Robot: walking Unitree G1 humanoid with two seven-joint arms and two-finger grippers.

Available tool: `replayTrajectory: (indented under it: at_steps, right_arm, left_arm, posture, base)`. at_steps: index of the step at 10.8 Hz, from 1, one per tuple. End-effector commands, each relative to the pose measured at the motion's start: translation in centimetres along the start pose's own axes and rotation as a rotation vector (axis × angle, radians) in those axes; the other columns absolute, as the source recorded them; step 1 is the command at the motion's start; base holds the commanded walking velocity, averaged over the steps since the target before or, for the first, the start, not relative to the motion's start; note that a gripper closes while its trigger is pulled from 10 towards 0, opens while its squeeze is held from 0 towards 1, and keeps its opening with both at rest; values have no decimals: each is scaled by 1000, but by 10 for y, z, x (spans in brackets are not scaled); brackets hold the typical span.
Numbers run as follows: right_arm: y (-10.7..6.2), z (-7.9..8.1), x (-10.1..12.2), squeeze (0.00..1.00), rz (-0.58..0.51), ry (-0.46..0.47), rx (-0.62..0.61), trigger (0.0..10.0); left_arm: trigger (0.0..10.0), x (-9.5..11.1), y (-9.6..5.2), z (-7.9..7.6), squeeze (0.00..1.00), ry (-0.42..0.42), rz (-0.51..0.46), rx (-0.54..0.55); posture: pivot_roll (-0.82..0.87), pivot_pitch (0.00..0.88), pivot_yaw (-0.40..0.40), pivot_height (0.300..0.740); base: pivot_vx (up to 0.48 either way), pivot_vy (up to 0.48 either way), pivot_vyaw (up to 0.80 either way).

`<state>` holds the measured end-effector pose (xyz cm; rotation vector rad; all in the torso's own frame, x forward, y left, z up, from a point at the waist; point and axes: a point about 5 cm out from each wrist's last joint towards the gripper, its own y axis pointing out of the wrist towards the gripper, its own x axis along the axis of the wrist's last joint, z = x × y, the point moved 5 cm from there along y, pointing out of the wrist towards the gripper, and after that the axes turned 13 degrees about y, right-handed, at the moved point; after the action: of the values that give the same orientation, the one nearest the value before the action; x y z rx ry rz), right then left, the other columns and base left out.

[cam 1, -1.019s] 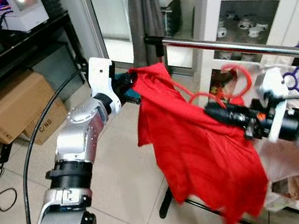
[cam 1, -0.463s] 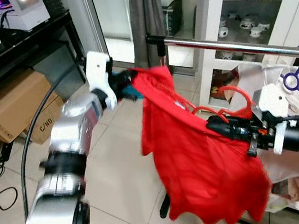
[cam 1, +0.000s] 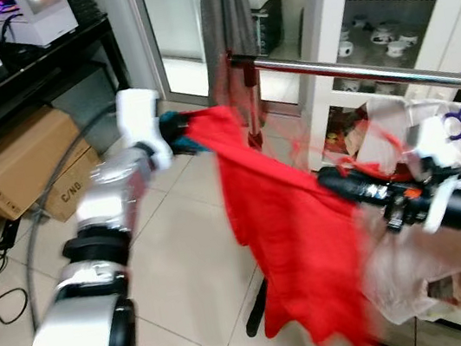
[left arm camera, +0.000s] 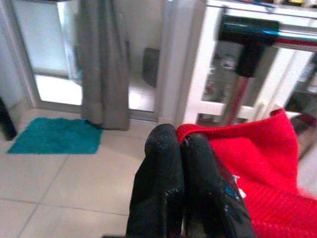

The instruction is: Hang hanger

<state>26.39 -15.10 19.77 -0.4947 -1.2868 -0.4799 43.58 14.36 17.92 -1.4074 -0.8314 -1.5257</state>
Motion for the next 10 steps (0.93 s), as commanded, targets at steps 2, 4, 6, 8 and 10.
replayTrajectory:
  at_steps: [2,4,6,8,10]
  right_arm:
    - [4,-16,7,0,-67,29,-118,0]
    - [16,-22,9,0,-117,75,-175,0]
    - [23,-26,15,0,-161,77,-227,0]
    - [27,-42,31,0,-272,68,-381,0]
    - [22,-35,17,0,-186,22,-388,0]
  left_arm:
    - [0,5,-2,-22,0,-40,-55,-71]
    - [0,11,-3,-83,0,-119,-114,-257]
    - [0,21,-13,-123,0,-122,-158,-409]
    - [0,35,-37,-156,0,-112,-213,-544]
    - [0,30,-50,-141,0,-65,-195,-477]
  posture:
    - [-14,0,44,740]
    - [-12,0,42,740]
    - [-12,0,42,740]
    - [-16,0,45,740]
    - [-17,0,41,740]
  base:
    - [0,0,0]
    - [0,0,0]
    - [0,0,0]
    - [0,0,0]
    - [0,0,0]
